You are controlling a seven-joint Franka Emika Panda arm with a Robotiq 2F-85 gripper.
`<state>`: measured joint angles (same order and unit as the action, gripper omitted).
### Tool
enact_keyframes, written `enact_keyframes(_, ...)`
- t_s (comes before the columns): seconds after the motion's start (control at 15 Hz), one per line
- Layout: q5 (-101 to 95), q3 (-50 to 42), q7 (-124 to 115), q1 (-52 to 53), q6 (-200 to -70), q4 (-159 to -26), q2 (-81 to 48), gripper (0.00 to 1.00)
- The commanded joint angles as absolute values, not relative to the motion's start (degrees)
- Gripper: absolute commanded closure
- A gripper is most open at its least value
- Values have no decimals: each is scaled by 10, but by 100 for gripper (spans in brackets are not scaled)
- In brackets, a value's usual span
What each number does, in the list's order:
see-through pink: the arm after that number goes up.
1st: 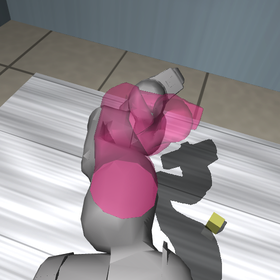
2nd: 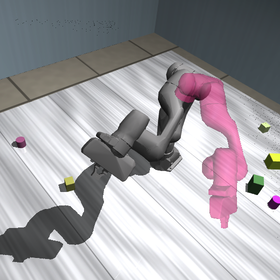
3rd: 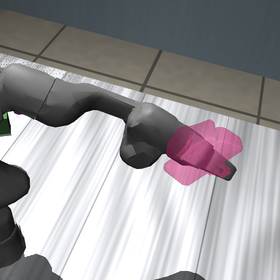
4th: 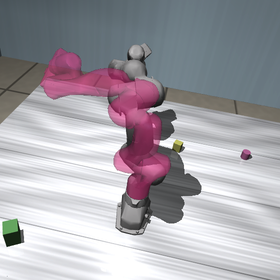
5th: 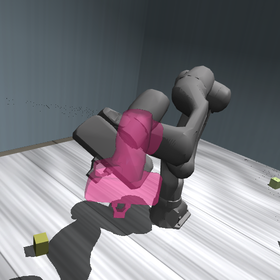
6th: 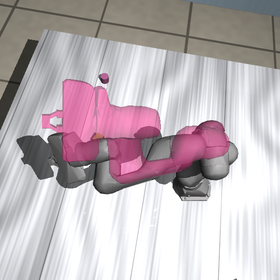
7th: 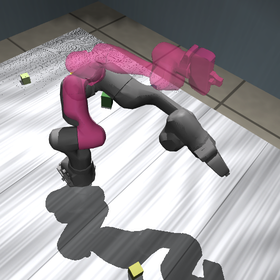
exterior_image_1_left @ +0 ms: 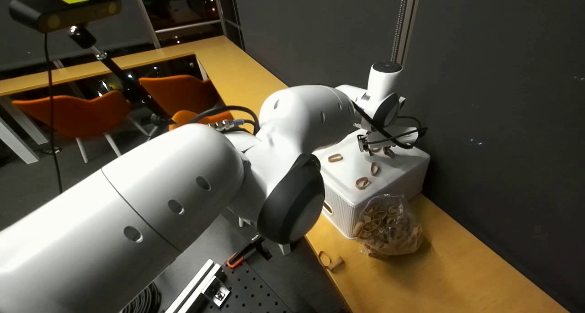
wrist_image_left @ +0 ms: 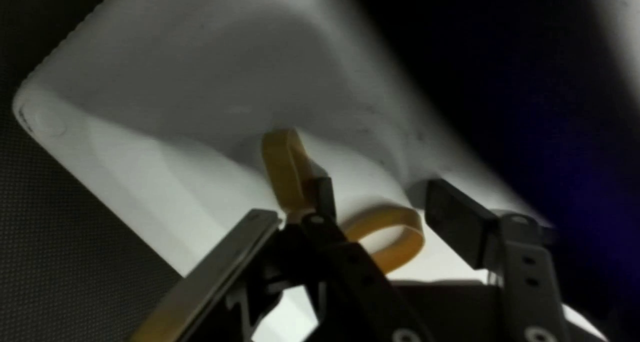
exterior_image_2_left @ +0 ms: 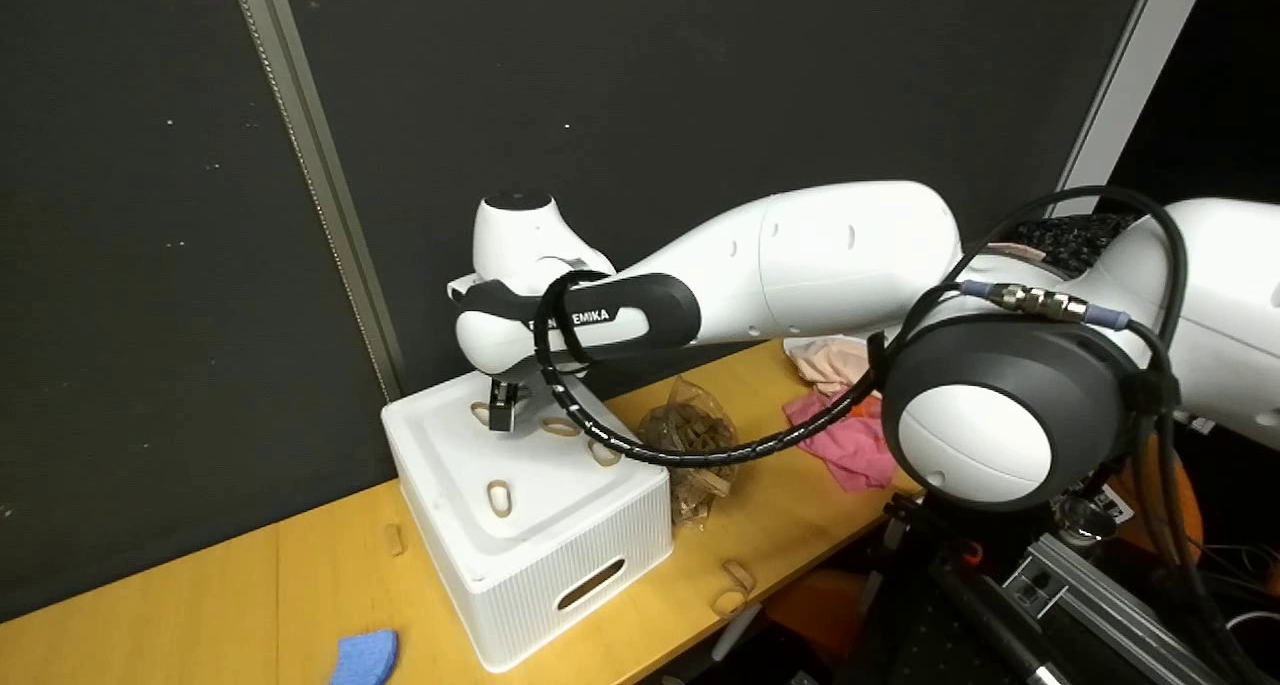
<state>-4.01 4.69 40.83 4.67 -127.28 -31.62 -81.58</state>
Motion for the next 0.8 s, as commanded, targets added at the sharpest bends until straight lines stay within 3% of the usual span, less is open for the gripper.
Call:
enact_keyframes(0.0,-38,52,424,48,-1282,-289,-831,80)
enact_keyframes(0.2,-39,51,423,50,-1282,-289,-827,99)
enact_keyframes(0.73,-47,43,418,56,-1301,-284,-820,99)
